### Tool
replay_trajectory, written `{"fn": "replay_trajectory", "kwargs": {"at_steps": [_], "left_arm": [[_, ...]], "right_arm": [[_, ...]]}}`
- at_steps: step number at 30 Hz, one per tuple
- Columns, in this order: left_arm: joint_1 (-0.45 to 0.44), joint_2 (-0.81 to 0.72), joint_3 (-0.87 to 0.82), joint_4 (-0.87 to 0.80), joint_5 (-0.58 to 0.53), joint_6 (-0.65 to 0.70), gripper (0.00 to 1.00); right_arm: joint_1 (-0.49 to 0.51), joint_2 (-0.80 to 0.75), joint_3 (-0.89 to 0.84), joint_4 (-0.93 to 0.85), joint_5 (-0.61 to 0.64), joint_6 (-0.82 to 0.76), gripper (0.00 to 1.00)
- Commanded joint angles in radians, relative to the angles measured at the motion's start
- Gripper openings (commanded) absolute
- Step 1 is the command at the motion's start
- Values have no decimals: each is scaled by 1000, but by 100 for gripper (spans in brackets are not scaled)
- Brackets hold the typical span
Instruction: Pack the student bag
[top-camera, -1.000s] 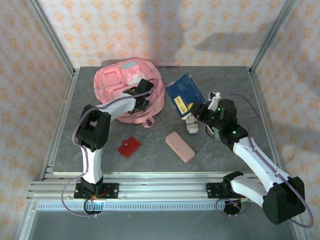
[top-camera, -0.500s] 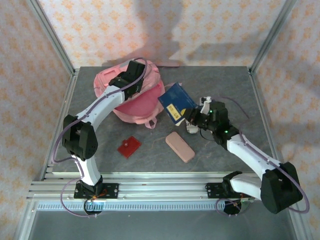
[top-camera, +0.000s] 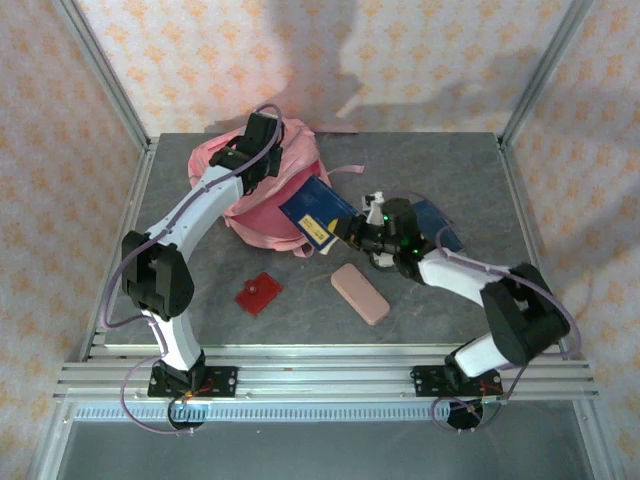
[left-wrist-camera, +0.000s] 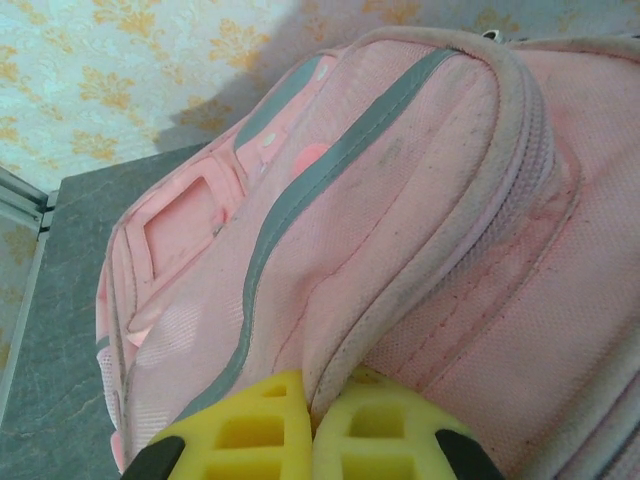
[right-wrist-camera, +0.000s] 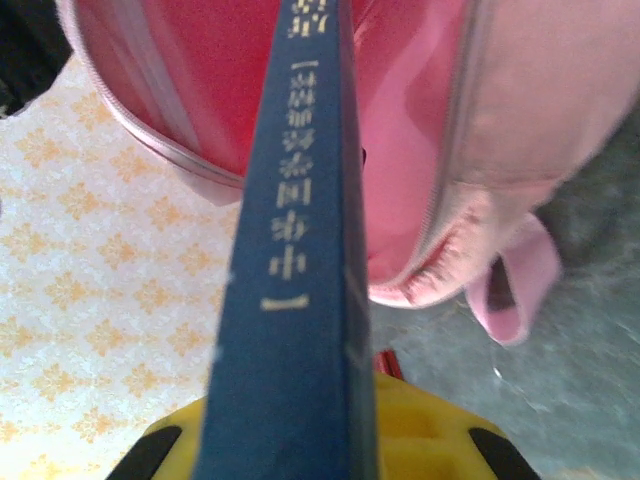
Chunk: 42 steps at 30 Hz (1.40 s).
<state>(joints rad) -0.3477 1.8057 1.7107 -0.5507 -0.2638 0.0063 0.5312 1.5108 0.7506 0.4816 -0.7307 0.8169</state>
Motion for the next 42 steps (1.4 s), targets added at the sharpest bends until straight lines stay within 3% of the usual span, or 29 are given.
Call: {"fn": "replay_trajectory", "kwargs": {"at_steps": [1,13,19,22,25,28,31,32,42], "left_arm": [[7,-74,91,34,-18,-72,0],[9,-50,154,-6,27,-138,0],[9,-49,159,-17,41,-146,0],[9,-52,155,-16,46,-148,0],[9,-58,137,-3,56,-159,0],[9,-57,125,2,51,-160,0],[9,-51,120,0,32,-154,0],[9,-51,117,1,27,-154,0],[15,-53,58,33,-2,-154,0]], "right_arm": [[19,78,101,213,-21,77,0],[43,562,539,313,41,336,0],[81,827,942,61,134,348,0],[93,953,1125,36,153,391,1],[106,1074,1359,-125,192,370,10],[108,1151,1512,-279,184,350,35],[108,1105,1482,-397,186,266,54],[107,1071,1436,-408,186,240,56],[99,688,888,-396,151,69,57]]}}
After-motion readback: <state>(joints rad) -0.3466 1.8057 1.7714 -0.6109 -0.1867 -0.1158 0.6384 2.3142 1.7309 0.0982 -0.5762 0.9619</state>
